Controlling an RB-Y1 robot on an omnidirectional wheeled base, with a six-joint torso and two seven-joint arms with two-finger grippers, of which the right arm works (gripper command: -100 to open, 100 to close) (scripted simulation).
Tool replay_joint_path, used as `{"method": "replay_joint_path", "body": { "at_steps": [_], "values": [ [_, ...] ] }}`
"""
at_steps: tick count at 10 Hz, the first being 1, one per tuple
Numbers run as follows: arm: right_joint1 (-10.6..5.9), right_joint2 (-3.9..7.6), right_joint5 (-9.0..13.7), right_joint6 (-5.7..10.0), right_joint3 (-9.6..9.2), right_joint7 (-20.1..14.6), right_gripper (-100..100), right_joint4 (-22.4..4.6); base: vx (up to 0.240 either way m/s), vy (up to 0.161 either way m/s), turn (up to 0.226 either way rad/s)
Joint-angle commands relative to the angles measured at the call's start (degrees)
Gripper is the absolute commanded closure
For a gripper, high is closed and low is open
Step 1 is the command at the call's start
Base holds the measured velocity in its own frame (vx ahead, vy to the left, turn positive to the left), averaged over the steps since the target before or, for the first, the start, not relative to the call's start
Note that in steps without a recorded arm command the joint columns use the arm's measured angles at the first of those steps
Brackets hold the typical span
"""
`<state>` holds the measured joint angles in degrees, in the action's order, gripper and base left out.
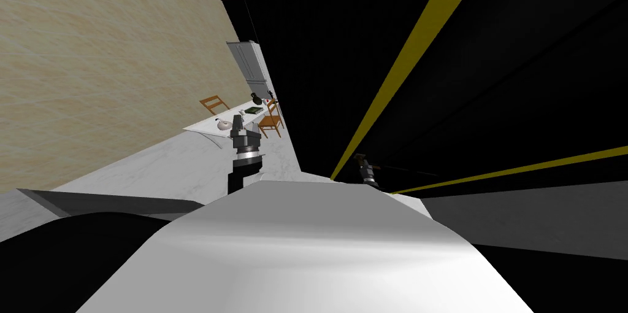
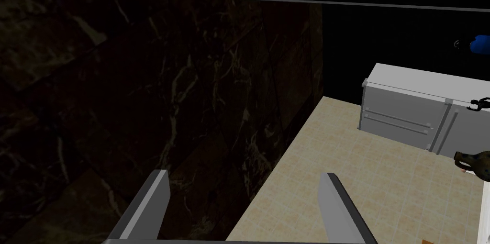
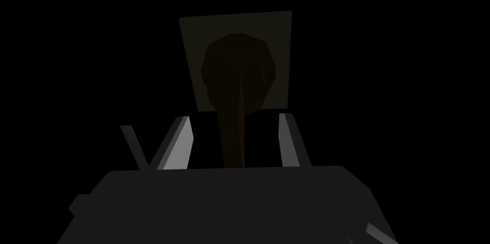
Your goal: Pull the door open
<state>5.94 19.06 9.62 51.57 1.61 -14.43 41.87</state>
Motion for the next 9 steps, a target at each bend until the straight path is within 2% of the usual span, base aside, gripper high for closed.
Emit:
{"method": "replay_joint_path", "body": {
  "at_steps": [1, 5, 6, 9],
  "values": [
    [0.02, -0.03, 0.0, -0.03, -0.02, 0.0, 100, 0.0, -0.03, 0.005, -0.006],
    [0.02, -0.03, 0.0, -0.03, -0.02, 0.0, 100, 0.0, -0.013, 0.002, 0.0],
    [0.75, 0.72, -0.3, 0.89, -0.71, -0.9, 100, -0.2, -0.134, -0.036, 0.135],
    [1.78, 1.91, -0.7, 2.53, -1.77, -2.3, 100, -0.4, -0.18, -0.048, 0.131]
  ]
}}
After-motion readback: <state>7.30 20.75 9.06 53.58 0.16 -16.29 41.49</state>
